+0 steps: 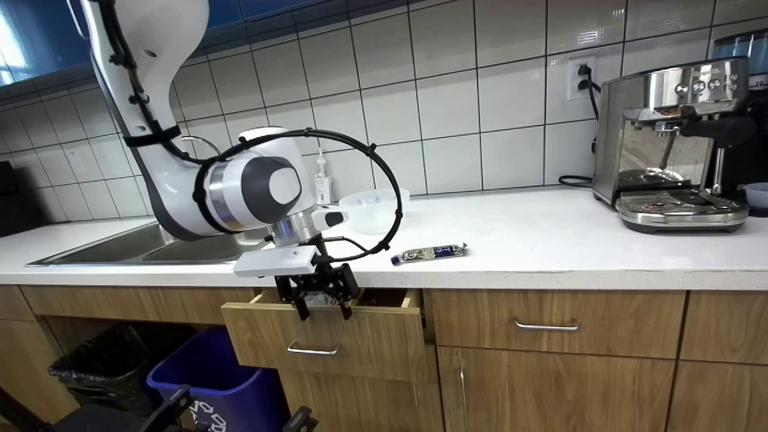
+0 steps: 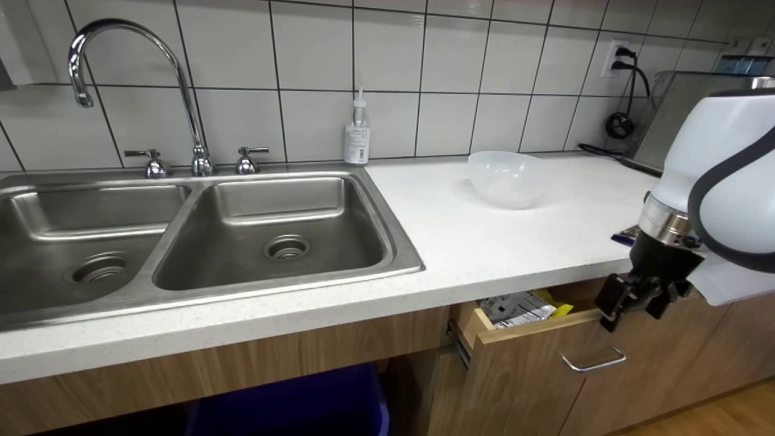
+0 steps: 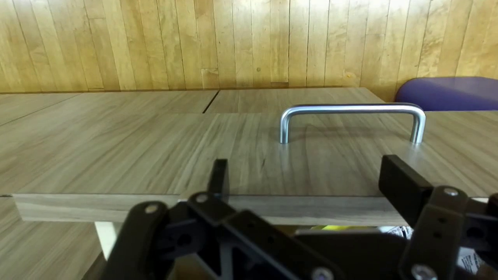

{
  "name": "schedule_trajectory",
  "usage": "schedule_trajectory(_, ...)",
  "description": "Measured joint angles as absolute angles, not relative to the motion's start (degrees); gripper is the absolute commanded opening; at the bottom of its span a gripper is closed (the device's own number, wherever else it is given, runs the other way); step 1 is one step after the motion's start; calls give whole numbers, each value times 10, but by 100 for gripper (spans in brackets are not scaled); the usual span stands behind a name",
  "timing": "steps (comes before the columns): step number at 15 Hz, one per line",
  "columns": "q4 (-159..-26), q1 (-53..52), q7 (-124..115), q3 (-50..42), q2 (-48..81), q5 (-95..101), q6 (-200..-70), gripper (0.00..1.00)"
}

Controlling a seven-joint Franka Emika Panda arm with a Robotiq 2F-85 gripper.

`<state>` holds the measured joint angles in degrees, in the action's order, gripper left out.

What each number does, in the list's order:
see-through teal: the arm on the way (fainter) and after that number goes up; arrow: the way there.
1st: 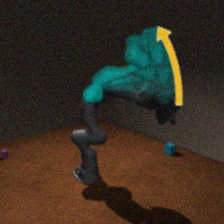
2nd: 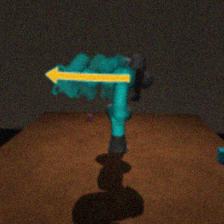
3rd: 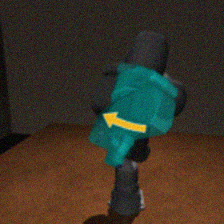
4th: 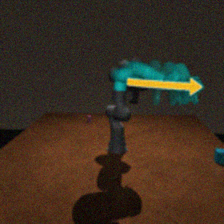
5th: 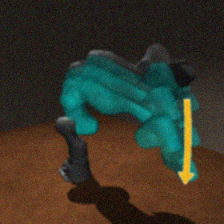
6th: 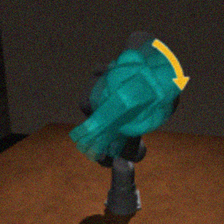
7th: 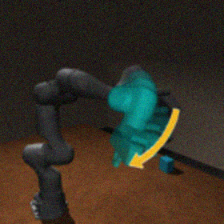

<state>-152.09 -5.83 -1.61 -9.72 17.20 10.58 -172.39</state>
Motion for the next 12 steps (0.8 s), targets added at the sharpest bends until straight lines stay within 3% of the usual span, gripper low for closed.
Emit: schedule_trajectory(12, -1428, -58, -16, -87, 229, 84, -1724, 100)
